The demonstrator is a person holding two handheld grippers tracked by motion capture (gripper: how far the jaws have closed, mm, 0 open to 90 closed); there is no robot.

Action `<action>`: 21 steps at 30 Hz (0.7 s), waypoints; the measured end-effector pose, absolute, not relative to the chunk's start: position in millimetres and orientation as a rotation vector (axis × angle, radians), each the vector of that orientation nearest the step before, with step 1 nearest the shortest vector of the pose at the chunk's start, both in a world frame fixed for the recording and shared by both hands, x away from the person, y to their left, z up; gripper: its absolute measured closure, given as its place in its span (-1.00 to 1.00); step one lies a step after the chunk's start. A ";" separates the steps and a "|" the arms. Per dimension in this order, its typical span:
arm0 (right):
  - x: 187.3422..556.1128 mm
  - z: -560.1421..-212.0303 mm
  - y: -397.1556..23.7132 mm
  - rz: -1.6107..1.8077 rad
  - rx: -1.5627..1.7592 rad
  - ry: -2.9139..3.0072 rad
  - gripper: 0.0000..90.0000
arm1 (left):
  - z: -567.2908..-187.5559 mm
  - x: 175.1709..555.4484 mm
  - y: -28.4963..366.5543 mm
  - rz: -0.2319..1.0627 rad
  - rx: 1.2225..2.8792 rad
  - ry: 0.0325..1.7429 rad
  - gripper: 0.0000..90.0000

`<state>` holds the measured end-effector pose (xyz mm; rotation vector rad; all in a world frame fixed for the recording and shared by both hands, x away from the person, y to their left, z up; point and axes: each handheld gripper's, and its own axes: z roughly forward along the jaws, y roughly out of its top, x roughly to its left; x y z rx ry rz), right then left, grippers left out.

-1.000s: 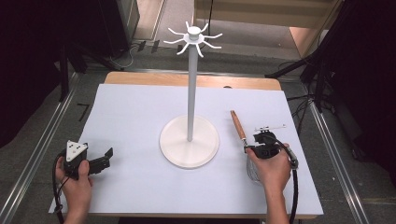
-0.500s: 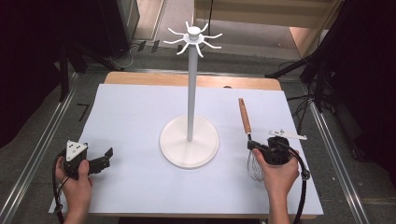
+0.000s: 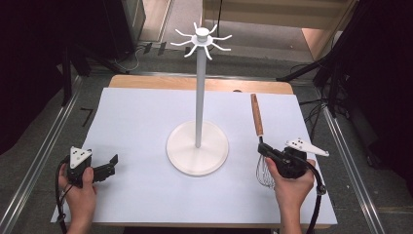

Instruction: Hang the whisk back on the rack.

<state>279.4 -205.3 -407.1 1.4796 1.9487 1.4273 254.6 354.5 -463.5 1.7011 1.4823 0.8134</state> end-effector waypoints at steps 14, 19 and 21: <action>262.5 -386.0 -192.5 1.537 1.341 1.832 0.88 | -463.6 254.2 353.9 0.821 1.700 1.480 -0.84; 259.5 -379.1 -193.4 1.566 1.315 1.797 0.89 | -463.6 254.6 353.5 0.821 1.703 1.481 -0.84; 257.2 -373.0 -192.7 1.582 1.293 1.777 0.89 | -463.6 254.4 353.7 0.822 1.701 1.483 -0.84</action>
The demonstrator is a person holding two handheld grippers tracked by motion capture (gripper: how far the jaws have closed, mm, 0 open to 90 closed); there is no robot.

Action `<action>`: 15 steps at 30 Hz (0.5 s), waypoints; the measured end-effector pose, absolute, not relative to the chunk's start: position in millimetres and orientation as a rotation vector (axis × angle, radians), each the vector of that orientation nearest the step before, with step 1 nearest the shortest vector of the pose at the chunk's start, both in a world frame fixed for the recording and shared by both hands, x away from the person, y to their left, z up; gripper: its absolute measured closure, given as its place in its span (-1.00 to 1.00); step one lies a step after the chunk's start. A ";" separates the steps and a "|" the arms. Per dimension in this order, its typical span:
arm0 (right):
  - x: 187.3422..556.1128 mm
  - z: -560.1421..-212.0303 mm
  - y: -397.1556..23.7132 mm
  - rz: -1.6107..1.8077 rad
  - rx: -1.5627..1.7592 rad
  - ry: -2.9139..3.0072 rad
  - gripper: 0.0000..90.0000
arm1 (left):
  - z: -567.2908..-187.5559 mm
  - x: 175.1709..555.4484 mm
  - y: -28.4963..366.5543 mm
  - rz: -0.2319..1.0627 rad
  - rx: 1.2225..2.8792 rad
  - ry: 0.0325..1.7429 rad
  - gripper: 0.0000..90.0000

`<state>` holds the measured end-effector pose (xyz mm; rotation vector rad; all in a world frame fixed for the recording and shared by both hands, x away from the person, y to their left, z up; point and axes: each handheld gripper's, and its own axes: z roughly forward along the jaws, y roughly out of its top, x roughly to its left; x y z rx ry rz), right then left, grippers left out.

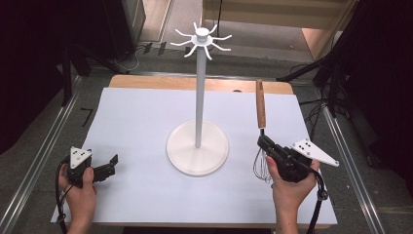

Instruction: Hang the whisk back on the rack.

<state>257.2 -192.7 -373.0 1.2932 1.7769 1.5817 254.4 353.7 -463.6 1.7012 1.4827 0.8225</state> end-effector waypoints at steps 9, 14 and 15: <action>250.8 -360.8 -185.8 1.601 1.229 1.728 0.89 | -463.6 254.5 354.1 0.817 1.703 1.482 -0.84; 249.0 -350.7 -179.4 1.616 1.183 1.704 0.89 | -463.3 254.5 354.8 0.813 1.700 1.486 -0.84; 247.5 -344.1 -176.4 1.622 1.157 1.697 0.89 | -463.3 254.3 354.7 0.814 1.701 1.485 -0.84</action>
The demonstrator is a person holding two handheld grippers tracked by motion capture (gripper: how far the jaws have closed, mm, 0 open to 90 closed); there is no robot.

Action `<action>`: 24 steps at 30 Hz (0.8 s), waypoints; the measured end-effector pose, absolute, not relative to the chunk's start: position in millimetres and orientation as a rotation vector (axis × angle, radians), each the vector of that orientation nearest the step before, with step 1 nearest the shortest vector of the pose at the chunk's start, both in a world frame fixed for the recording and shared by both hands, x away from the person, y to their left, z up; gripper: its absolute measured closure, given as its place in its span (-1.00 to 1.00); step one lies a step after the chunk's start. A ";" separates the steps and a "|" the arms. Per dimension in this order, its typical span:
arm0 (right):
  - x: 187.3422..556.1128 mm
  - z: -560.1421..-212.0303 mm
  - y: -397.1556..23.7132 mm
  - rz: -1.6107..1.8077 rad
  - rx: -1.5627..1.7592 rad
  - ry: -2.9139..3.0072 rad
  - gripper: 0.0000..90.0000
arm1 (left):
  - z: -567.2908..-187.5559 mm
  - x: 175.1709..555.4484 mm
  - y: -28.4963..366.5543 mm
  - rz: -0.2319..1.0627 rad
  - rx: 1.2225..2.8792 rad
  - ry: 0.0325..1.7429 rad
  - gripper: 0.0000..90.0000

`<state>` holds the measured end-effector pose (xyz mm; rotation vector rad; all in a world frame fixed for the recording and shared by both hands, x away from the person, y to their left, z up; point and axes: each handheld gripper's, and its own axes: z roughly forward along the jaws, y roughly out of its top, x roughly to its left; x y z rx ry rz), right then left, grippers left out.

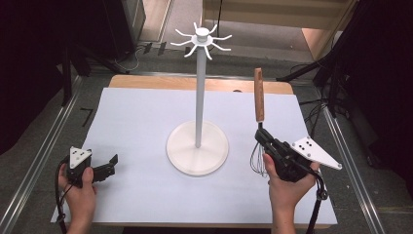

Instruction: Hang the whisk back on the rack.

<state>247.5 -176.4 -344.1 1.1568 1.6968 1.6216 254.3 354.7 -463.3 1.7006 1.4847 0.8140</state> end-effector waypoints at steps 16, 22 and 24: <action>241.4 -317.7 -159.0 1.685 0.998 1.651 0.88 | -463.4 254.3 354.7 0.812 1.695 1.485 -0.84; 243.5 -308.6 -150.2 1.709 0.951 1.646 0.88 | -463.3 254.2 355.2 0.811 1.696 1.485 -0.84; 244.3 -306.3 -148.4 1.715 0.945 1.644 0.88 | -463.1 254.2 355.3 0.810 1.702 1.484 -0.84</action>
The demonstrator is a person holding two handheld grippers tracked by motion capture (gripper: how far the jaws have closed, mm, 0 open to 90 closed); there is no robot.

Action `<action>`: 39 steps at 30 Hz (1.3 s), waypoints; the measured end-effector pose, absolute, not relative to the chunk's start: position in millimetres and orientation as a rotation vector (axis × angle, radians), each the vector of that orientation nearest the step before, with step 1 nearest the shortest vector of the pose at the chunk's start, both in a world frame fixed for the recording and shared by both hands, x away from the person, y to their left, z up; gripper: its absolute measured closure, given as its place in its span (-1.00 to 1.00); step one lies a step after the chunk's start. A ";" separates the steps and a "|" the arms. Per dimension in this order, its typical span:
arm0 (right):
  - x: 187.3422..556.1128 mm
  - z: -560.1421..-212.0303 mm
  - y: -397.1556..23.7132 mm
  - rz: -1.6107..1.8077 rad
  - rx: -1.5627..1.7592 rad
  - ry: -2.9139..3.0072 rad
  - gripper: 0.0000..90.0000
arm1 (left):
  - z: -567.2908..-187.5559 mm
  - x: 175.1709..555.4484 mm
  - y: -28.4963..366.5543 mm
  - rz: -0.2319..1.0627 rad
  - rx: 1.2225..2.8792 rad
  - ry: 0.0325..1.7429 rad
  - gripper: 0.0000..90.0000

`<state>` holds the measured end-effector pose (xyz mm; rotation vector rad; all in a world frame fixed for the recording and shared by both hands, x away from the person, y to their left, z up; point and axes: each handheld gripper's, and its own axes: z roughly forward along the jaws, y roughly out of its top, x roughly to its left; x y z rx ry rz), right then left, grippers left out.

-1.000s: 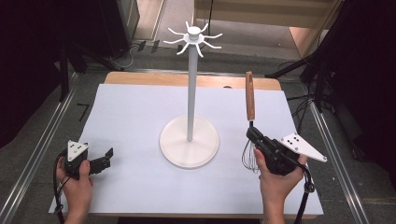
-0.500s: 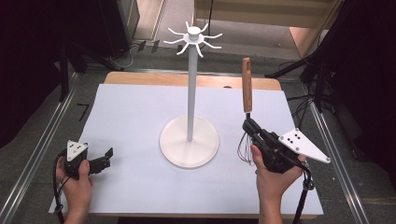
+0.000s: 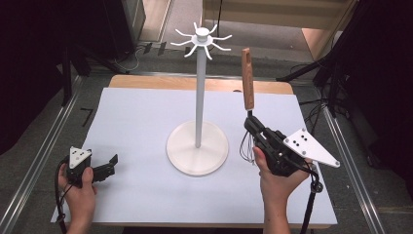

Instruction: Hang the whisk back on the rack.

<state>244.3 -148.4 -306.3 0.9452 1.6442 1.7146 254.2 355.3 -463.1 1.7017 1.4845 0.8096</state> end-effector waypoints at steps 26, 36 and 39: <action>253.5 -295.5 -135.1 1.799 0.861 1.680 0.88 | -463.2 254.4 355.2 0.809 1.702 1.484 -0.84; 257.4 -298.6 -131.7 1.808 0.865 1.695 0.88 | -463.2 254.4 355.0 0.811 1.703 1.483 -0.84; 258.9 -299.1 -130.7 1.812 0.866 1.693 0.88 | -463.3 254.5 355.0 0.811 1.701 1.481 -0.84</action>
